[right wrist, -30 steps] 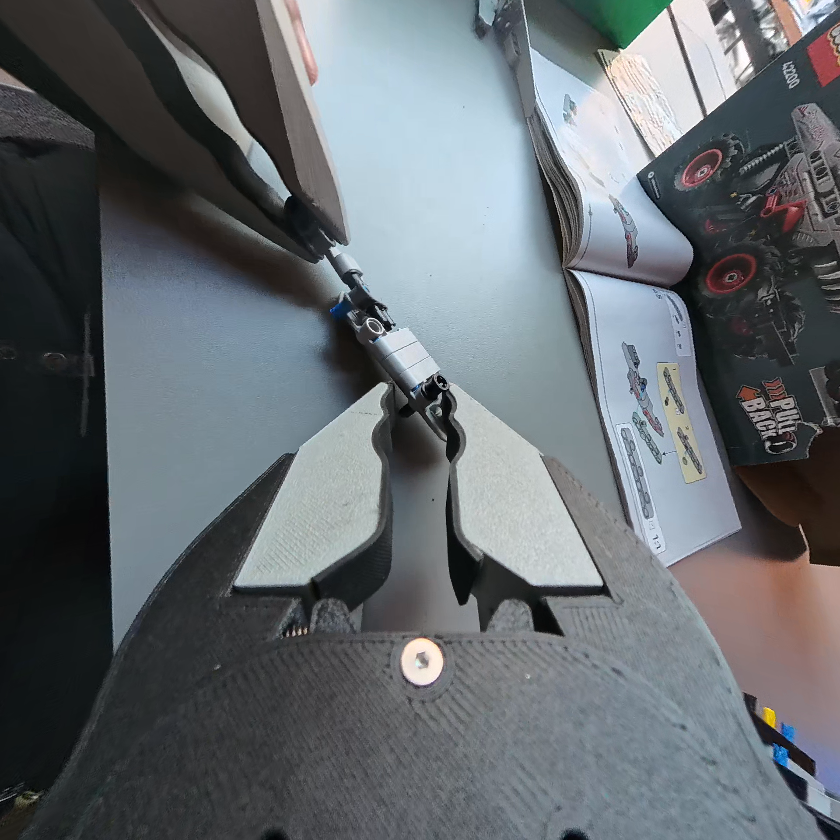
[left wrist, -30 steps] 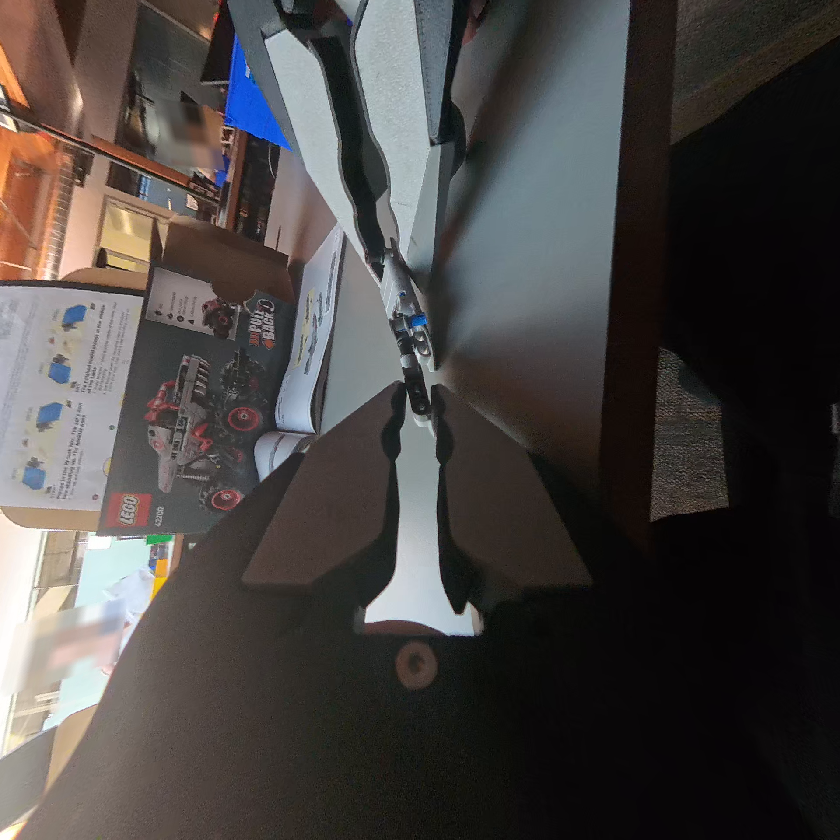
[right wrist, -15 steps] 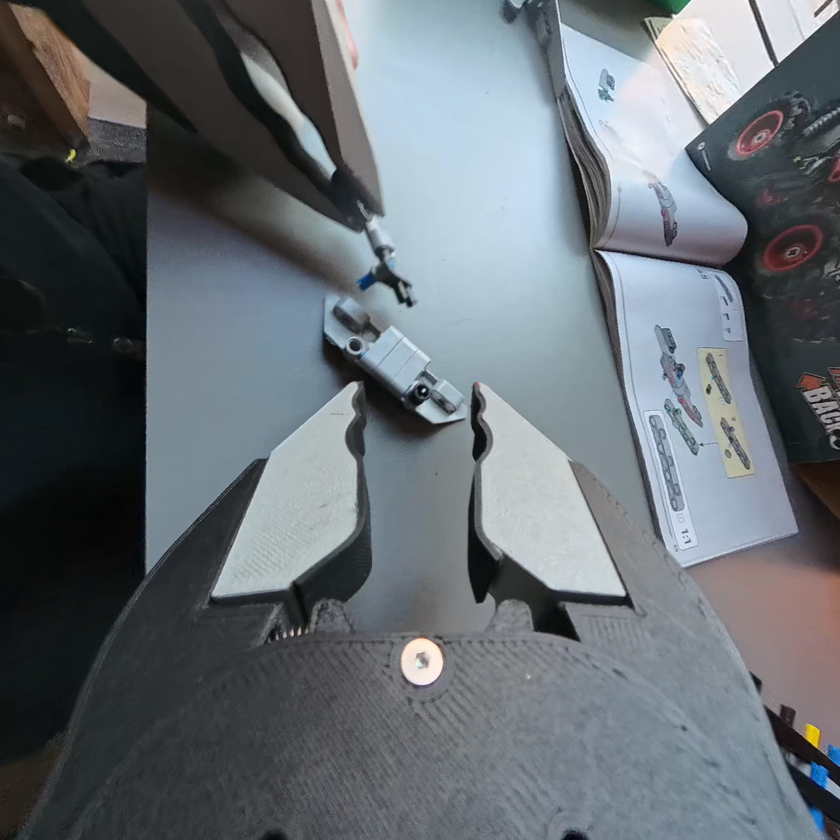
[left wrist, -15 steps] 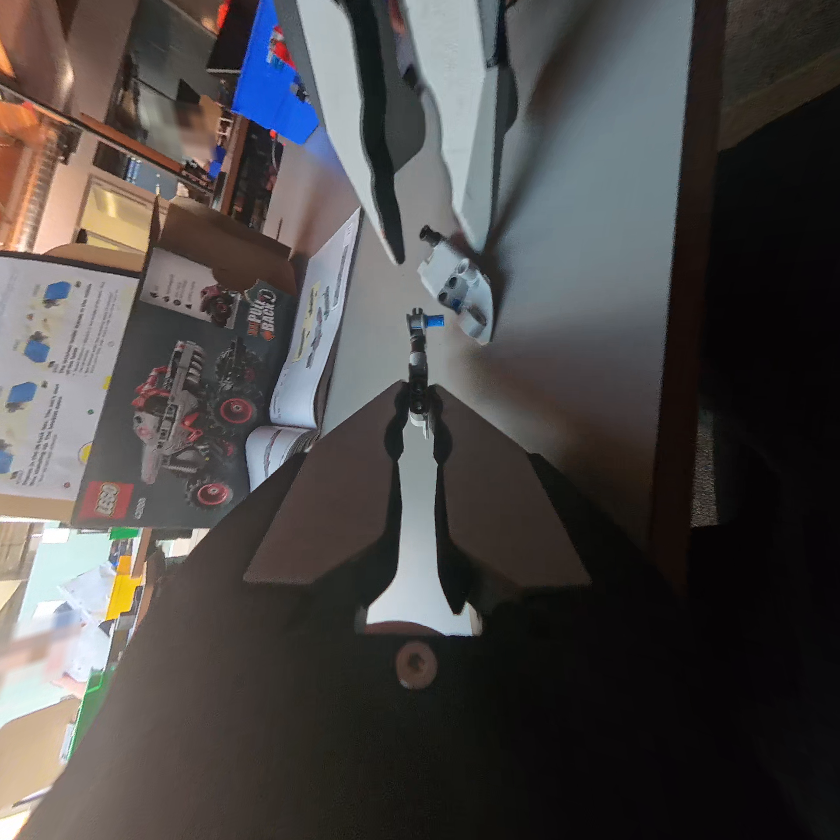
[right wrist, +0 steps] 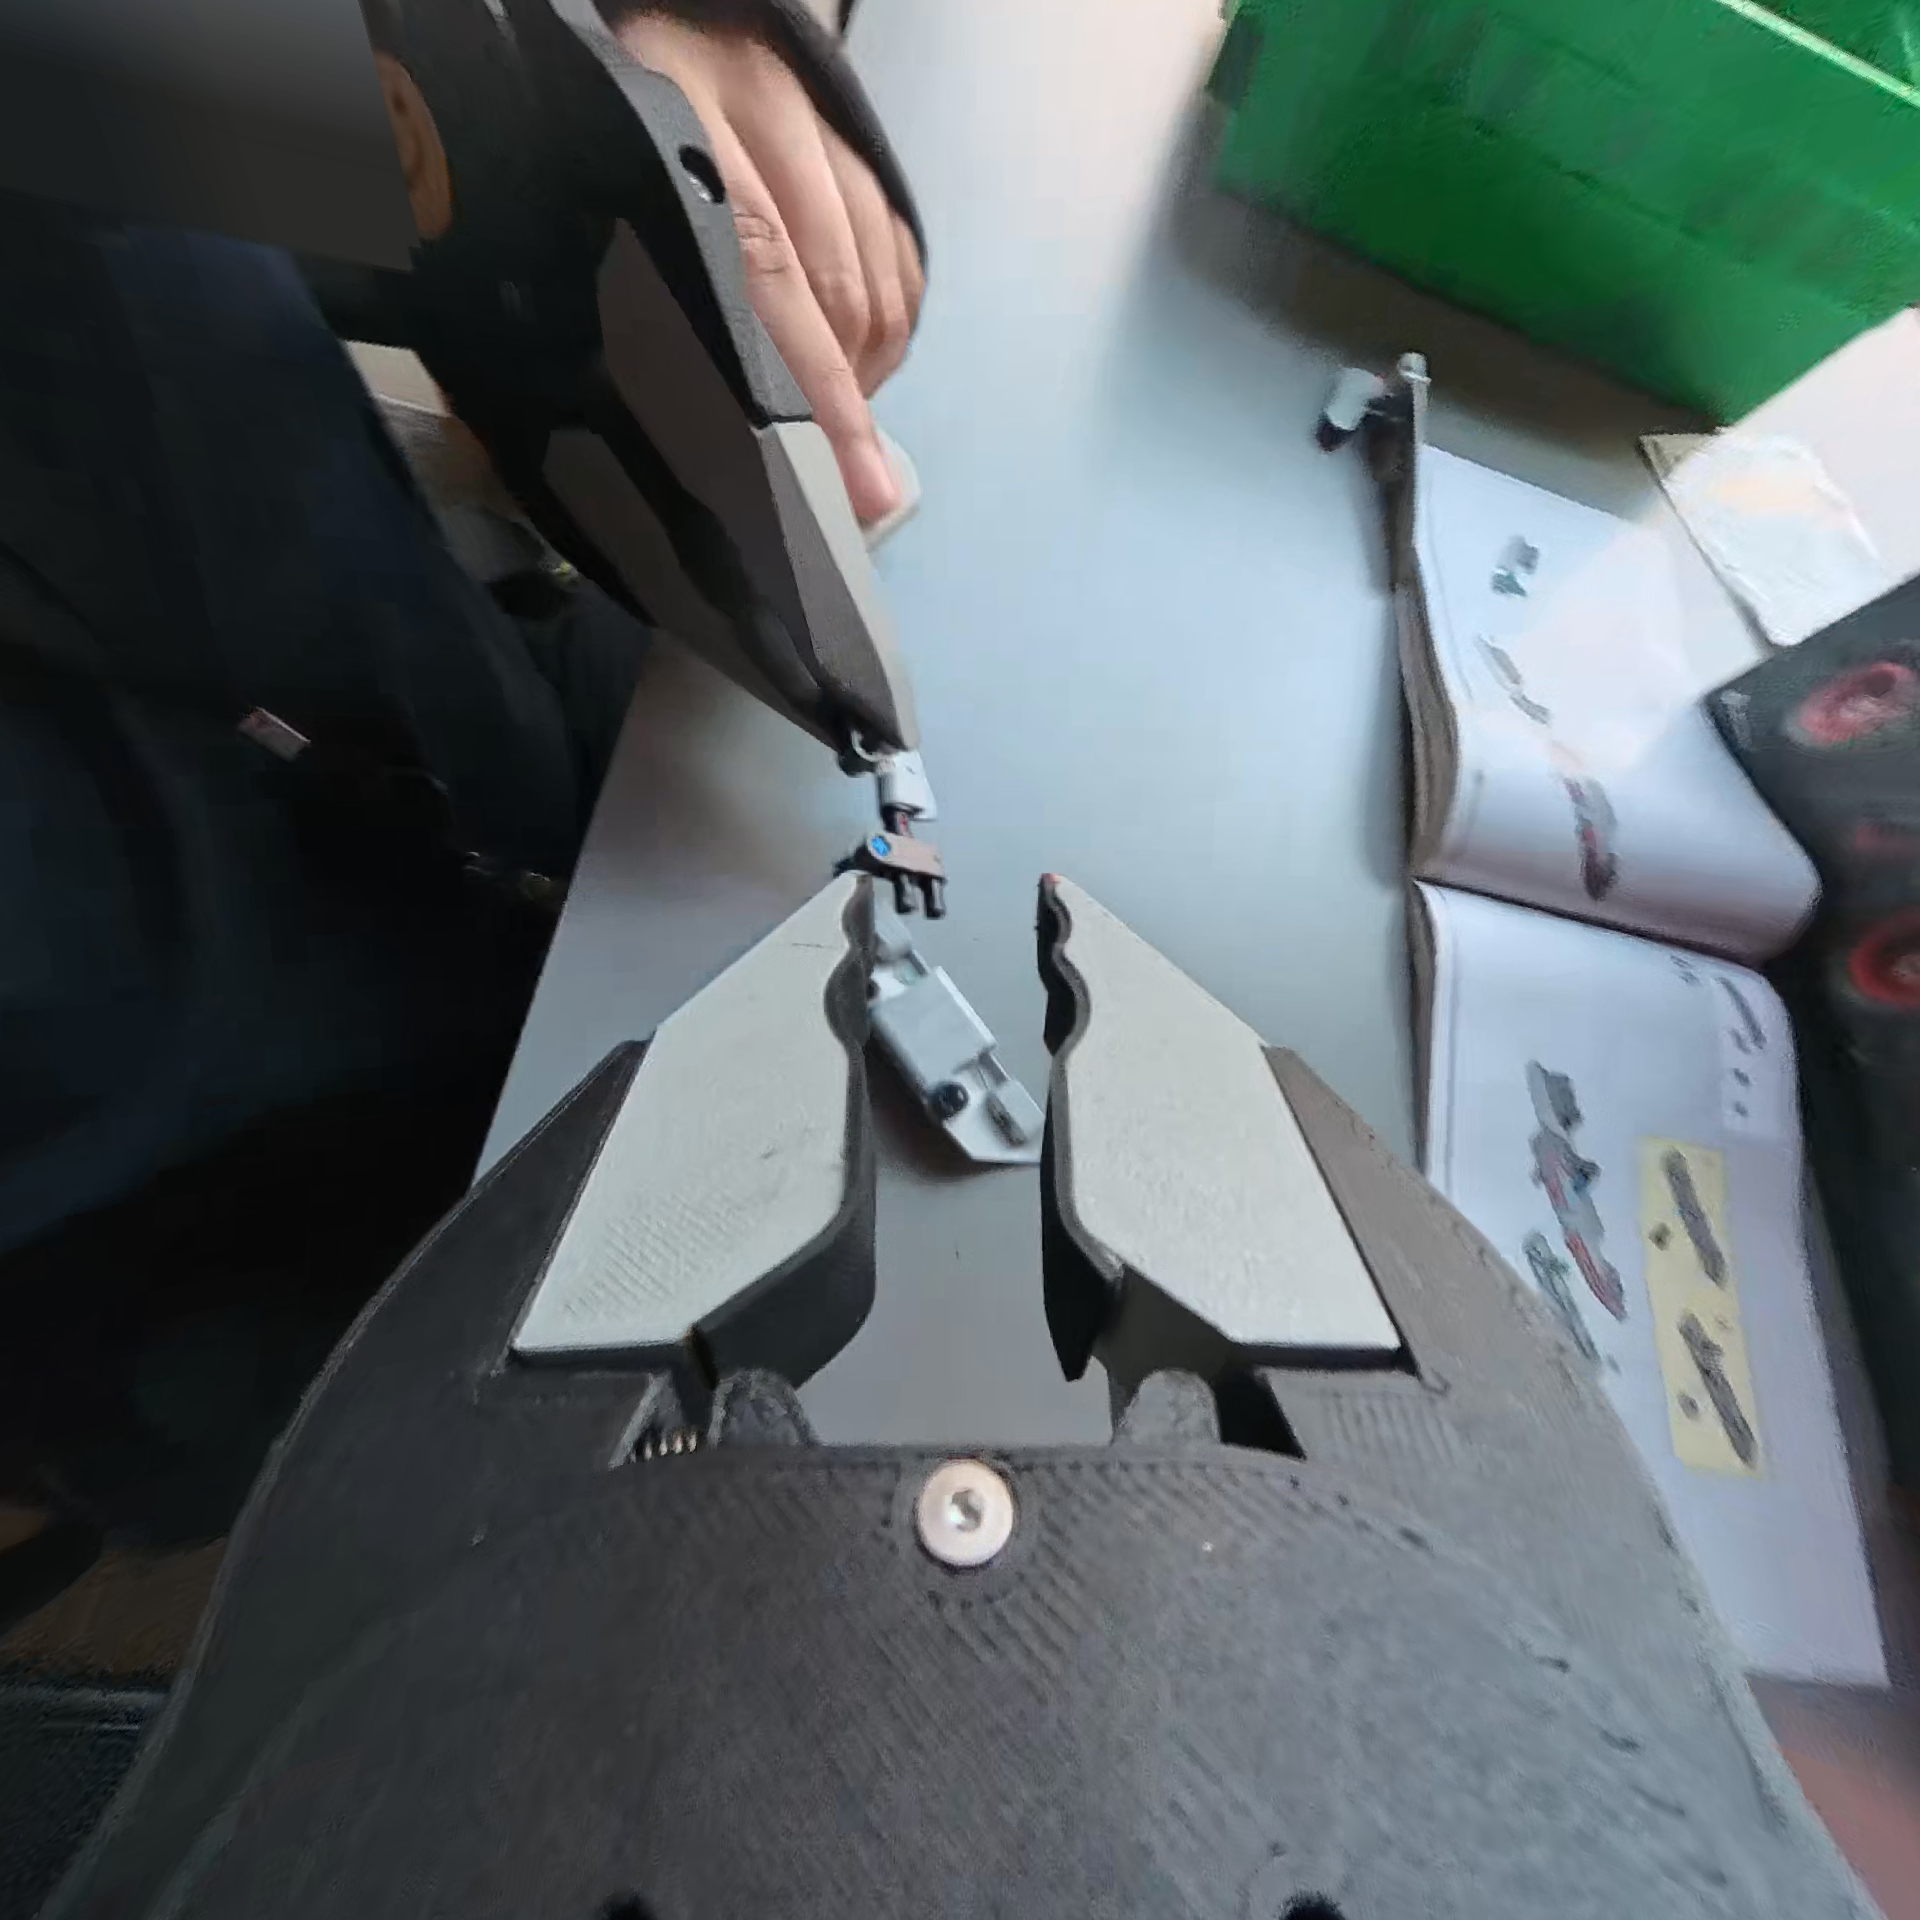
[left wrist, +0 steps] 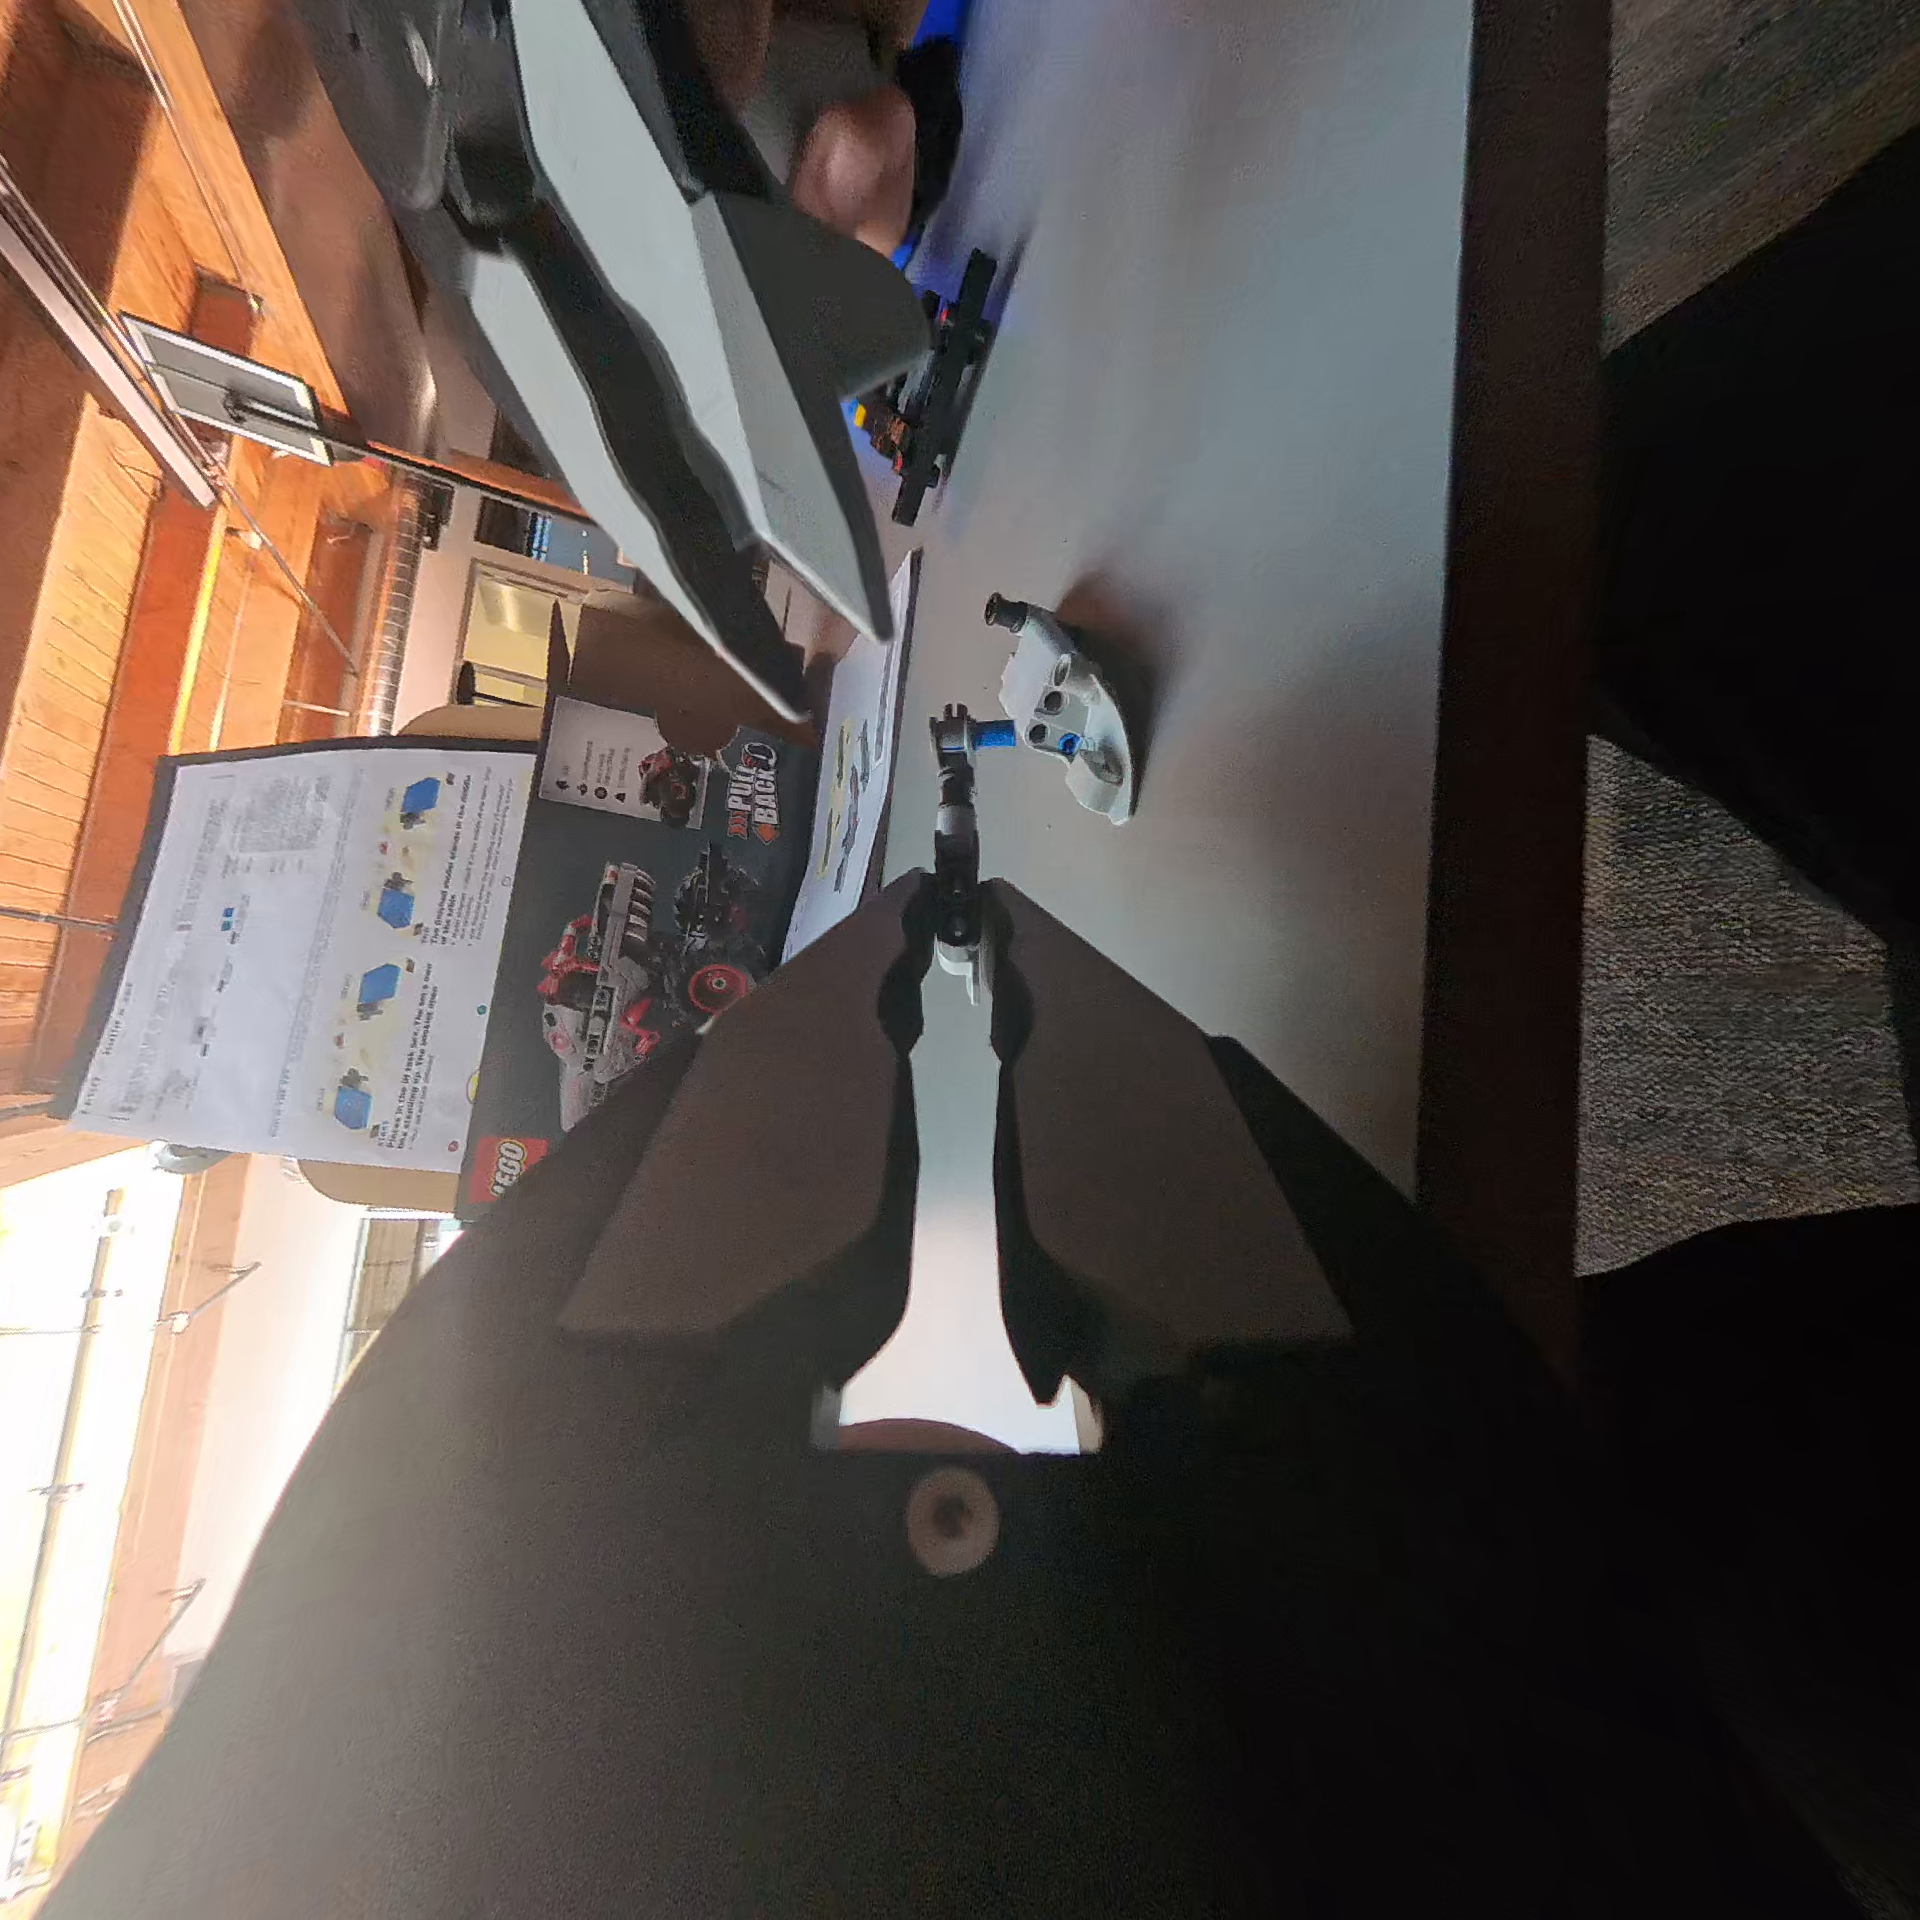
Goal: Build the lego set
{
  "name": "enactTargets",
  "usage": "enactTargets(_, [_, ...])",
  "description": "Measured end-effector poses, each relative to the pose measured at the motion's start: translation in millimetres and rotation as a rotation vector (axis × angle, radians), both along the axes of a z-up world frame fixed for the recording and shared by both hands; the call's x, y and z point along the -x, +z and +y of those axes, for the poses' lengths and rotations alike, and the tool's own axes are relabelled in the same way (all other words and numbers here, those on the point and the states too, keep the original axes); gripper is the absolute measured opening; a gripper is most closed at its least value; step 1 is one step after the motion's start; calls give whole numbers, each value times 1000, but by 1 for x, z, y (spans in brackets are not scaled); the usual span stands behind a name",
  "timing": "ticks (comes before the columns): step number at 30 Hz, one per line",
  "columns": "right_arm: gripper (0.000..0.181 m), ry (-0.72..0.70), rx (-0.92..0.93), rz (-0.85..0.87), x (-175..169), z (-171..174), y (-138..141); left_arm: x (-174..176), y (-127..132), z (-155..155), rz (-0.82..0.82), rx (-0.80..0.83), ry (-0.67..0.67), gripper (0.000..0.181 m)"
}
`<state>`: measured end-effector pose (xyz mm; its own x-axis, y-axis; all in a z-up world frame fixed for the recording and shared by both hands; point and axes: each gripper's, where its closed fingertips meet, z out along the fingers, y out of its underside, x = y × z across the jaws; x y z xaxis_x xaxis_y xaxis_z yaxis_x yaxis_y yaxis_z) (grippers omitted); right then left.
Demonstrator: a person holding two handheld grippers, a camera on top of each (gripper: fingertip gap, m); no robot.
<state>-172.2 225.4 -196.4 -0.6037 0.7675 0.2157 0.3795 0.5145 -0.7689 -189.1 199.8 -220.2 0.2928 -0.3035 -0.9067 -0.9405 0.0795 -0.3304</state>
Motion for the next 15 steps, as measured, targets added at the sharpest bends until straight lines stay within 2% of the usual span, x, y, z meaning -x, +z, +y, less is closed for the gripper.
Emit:
enactTargets(2, [30, 56, 10, -48, 2, -9, -9, 1, 3, -1, 10, -24, 10, 3])
enactTargets(5, [17, 71, -35, -95, 5, -7, -23, 2, 7, -2, 48, -70, 2, 3])
enactTargets(10, [10, 118, 11, -121, 7, -13, -25, 2, 8, -1, 153, -132, -10, 3])
enactTargets(15, [9, 123, -24, -138, 6, -11, -30, -1, 7, -1, 82, -112, -34, 4])
